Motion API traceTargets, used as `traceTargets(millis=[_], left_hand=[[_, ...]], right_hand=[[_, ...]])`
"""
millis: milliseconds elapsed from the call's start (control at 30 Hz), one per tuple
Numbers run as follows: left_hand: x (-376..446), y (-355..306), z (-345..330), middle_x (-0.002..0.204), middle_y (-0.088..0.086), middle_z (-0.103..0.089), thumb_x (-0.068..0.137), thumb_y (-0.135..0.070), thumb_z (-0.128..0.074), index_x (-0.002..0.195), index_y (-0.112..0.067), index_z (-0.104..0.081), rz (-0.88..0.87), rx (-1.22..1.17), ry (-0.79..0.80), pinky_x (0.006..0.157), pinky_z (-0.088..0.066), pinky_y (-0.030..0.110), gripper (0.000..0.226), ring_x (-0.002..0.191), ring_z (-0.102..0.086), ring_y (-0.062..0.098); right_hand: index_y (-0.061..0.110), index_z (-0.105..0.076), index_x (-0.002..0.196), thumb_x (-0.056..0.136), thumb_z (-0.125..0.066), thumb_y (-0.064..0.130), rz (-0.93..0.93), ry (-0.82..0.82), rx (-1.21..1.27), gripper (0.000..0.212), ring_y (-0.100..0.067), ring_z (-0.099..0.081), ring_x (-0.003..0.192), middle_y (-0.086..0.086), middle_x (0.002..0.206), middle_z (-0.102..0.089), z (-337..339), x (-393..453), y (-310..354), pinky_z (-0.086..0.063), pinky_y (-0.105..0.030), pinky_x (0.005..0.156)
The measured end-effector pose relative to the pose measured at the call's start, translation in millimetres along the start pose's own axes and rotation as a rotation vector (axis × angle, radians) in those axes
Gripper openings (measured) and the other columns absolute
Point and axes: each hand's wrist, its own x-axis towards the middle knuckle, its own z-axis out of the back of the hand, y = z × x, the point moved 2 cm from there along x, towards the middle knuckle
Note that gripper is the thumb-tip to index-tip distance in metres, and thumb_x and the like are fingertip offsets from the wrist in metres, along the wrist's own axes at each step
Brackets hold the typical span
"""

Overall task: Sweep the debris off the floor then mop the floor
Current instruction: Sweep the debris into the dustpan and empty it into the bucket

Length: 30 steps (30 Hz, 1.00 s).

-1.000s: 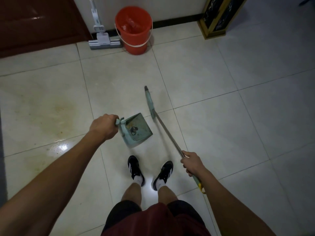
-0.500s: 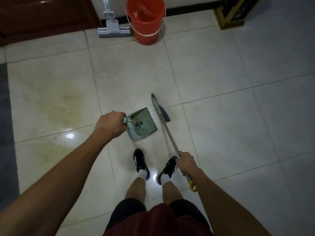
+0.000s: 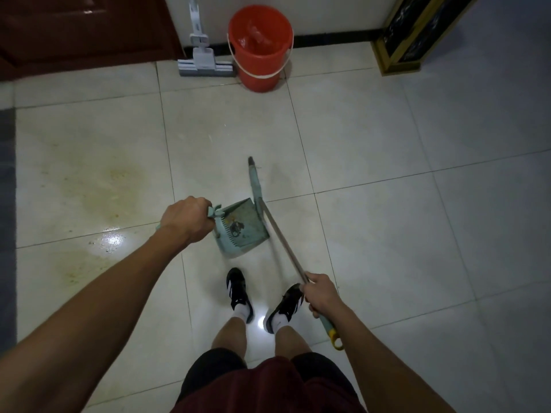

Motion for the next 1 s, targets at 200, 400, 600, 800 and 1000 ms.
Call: traceTargets(millis=[200, 400, 600, 800, 1000], left_hand=[[-13, 31, -4, 0.094, 0.004, -0.071, 0.09, -0.038, -0.064, 0.11, -0.025, -0.072, 0.081, -0.013, 0.004, 0.069, -0.052, 0.034, 0.025, 0.078, -0.063, 0.026], [-19, 29, -18, 0.088, 0.005, -0.07, 0.09, -0.034, -0.06, 0.104, -0.024, -0.071, 0.075, -0.042, -0.001, 0.068, -0.054, 0.035, 0.02, 0.075, -0.064, 0.028], [-21, 20, -25, 0.086, 0.005, -0.069, 0.091, -0.034, -0.06, 0.103, -0.024, -0.071, 0.047, -0.039, -0.027, 0.068, -0.055, 0.035, 0.019, 0.073, -0.064, 0.028], [-25, 34, -11, 0.082, 0.002, -0.066, 0.09, -0.035, -0.062, 0.099, -0.024, -0.071, 0.047, -0.063, -0.034, 0.065, -0.054, 0.034, 0.017, 0.07, -0.061, 0.026], [-35, 43, 5, 0.086, 0.004, -0.07, 0.088, -0.031, -0.061, 0.095, -0.026, -0.071, 0.079, -0.156, -0.052, 0.069, -0.057, 0.036, 0.013, 0.075, -0.066, 0.028]], right_hand=[[0.014, -0.043, 0.149, 0.09, -0.048, 0.008, 0.042, -0.09, -0.282, 0.059, -0.027, -0.065, 0.088, -0.014, 0.124, -0.062, 6, 10, 3, -0.056, -0.031, 0.06], [0.007, -0.049, 0.141, 0.092, -0.048, 0.007, 0.026, -0.057, -0.385, 0.049, -0.028, -0.064, 0.082, -0.016, 0.11, -0.064, -16, 25, 2, -0.056, -0.033, 0.064], [0.003, -0.06, 0.127, 0.092, -0.045, 0.0, -0.043, 0.095, -0.157, 0.039, -0.017, -0.047, 0.05, -0.01, 0.076, -0.057, -41, 17, 10, -0.039, -0.025, 0.041], [0.01, -0.067, 0.09, 0.09, -0.049, 0.0, -0.104, 0.157, 0.086, 0.021, -0.015, -0.036, 0.036, -0.01, 0.06, -0.048, -41, -5, 34, -0.031, -0.02, 0.038], [0.011, -0.07, 0.101, 0.091, -0.051, 0.004, -0.071, 0.09, 0.123, 0.023, -0.015, -0.038, 0.038, -0.01, 0.062, -0.051, -26, -17, 66, -0.032, -0.02, 0.04]])
